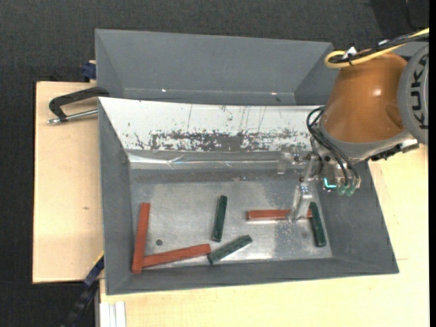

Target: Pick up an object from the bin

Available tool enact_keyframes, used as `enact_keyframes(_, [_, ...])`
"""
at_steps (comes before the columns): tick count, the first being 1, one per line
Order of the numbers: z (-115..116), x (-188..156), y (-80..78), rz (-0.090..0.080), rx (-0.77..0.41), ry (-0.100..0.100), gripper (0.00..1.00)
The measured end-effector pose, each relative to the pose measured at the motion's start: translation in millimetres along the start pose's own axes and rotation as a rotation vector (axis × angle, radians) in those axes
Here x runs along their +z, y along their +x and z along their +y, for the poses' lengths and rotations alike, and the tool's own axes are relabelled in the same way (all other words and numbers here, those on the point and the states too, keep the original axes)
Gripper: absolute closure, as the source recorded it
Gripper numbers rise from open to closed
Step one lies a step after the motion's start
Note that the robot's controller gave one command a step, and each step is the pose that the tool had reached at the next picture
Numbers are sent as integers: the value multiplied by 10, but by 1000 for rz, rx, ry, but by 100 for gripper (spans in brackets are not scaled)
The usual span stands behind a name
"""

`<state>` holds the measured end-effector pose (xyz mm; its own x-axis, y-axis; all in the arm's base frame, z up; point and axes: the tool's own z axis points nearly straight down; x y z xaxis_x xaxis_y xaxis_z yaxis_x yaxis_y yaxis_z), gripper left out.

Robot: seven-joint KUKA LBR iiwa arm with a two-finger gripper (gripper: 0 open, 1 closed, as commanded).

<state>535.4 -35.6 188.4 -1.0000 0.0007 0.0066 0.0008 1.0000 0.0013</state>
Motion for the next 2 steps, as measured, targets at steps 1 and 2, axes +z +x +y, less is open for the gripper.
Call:
enact_keyframes(1, [0, -39, -17, -8, -1, 1, 0])
enact_keyframes(2, [-33, 337, -27, -12, -86, 1, 0])
